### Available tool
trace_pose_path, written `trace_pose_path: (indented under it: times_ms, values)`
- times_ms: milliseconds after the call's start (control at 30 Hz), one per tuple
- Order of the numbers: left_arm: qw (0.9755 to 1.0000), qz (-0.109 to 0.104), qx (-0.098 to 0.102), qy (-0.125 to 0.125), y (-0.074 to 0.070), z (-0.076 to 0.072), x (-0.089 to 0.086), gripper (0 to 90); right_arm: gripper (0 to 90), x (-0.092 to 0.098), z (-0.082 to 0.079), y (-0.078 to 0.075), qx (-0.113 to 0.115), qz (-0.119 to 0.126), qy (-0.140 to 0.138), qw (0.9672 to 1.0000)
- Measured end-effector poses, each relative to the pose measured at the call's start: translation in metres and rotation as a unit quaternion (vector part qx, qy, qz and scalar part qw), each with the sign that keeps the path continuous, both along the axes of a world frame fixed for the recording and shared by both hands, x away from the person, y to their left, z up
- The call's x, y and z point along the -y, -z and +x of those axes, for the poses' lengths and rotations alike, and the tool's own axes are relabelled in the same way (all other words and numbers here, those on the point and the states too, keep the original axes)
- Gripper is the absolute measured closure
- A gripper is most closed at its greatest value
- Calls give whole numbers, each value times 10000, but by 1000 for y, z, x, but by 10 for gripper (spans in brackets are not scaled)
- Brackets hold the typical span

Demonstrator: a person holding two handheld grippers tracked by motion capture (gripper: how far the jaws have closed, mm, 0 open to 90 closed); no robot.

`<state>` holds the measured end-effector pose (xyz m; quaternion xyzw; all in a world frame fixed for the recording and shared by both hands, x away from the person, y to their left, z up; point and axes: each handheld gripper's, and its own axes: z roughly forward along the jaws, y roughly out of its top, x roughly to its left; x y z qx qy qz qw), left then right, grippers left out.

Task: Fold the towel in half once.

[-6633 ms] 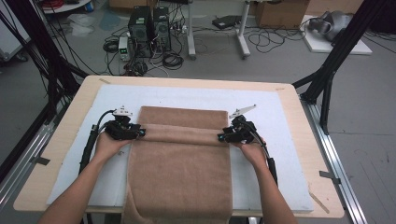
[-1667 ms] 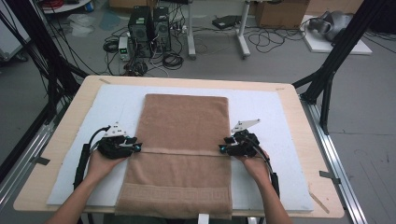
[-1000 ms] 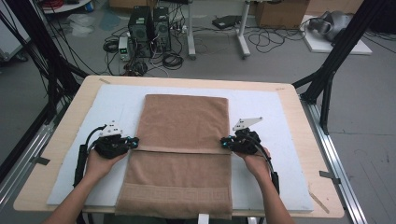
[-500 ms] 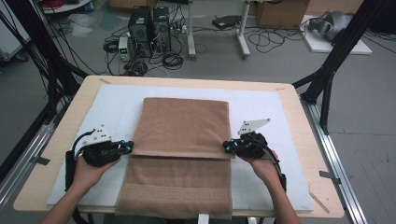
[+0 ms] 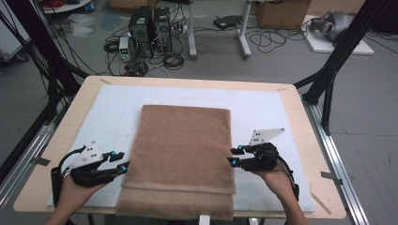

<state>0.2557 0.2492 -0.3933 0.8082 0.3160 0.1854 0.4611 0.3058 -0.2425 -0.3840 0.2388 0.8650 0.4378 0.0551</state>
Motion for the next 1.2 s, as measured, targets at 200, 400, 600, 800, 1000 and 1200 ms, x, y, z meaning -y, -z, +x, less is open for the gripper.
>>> trace_pose_path:
  times_ms: [200, 400, 600, 800, 1000, 1200]
  values:
    - [9989, 115, -89, -446, 15, 49, 9, 540, 520, 1, 45, 15, -46, -78, 741, 9972]
    - [9958, 229, -461, -753, 38, 81, 12, 525, 478, -8, 75, 39, -199, -381, 1116, 9928]
    - [9924, 137, -789, -936, 56, 94, 16, 531, 512, -9, 86, 58, -490, -418, 1361, 9886]
    - [9913, -191, -947, -894, 57, 98, 16, 791, 805, -14, 90, 60, -559, -311, 1200, 9907]
    - [9906, -280, -787, -1078, 55, 105, 20, 822, 819, -17, 101, 52, -362, -684, 1375, 9875]
    - [9875, -319, -794, -1321, 54, 133, 29, 822, 819, -16, 126, 48, -269, -825, 1603, 9833]
